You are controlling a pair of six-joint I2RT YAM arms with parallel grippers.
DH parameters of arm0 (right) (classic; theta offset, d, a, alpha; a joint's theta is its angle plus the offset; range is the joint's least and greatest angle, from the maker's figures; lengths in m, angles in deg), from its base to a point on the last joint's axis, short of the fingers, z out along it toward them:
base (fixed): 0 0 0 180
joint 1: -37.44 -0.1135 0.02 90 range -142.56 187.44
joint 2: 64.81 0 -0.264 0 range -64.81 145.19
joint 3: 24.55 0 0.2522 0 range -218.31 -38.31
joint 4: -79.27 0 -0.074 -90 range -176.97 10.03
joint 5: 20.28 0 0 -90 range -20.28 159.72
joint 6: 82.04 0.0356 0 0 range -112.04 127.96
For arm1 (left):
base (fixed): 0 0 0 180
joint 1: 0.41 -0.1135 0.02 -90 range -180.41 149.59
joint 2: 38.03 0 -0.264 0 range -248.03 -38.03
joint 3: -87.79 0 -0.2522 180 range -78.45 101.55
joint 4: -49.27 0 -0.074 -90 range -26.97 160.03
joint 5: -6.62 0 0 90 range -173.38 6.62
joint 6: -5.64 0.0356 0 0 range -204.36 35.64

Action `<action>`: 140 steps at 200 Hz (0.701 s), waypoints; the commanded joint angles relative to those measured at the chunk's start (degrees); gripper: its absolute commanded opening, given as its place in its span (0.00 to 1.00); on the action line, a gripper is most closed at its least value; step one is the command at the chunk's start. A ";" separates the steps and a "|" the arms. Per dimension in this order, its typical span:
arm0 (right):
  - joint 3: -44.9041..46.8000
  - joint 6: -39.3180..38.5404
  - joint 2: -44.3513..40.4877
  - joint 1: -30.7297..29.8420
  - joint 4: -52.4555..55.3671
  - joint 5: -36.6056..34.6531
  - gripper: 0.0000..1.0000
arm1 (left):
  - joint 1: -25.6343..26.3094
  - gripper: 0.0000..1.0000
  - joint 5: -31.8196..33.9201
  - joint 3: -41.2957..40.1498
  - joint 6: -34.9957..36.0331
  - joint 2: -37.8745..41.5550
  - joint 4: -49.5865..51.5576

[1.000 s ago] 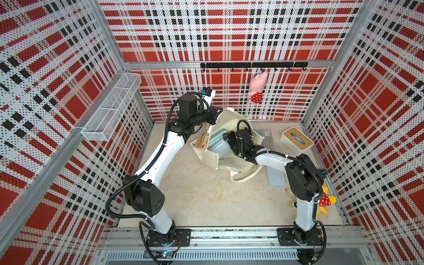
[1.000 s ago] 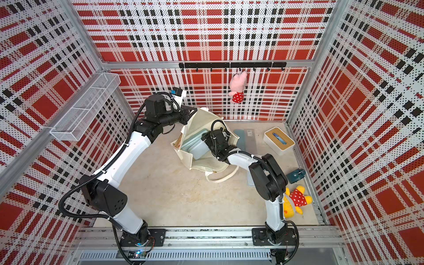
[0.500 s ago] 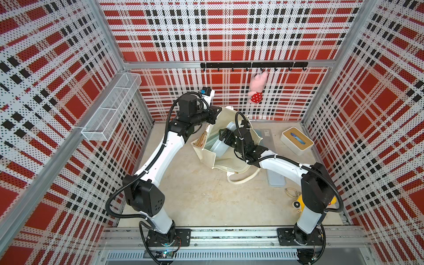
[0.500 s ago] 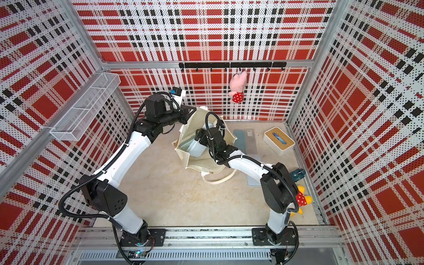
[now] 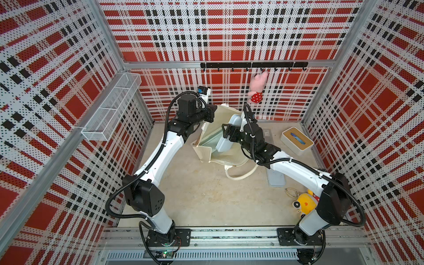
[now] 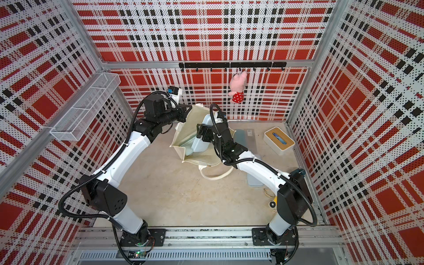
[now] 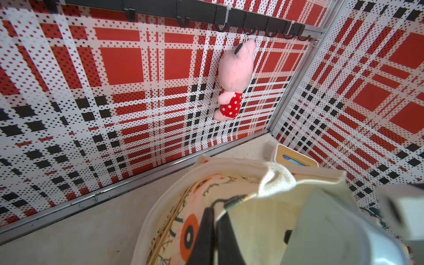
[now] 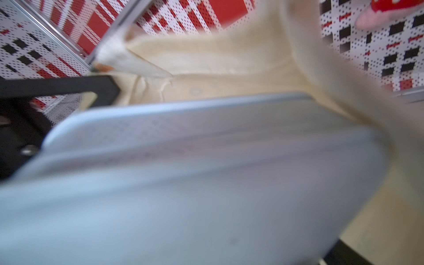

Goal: Take out the pencil case from the canvas bag
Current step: Pick up the pencil case from the canvas bag.

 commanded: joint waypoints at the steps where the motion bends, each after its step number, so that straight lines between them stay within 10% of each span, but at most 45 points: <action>1: -0.52 -5.24 -3.32 0.12 -3.11 4.18 0.65 | -0.61 0.00 0.90 2.49 -0.64 1.33 -3.31; 140: 0.13 -19.45 -16.51 0.12 5.66 4.35 0.62 | -9.21 0.00 14.65 0.36 -5.29 4.07 -3.17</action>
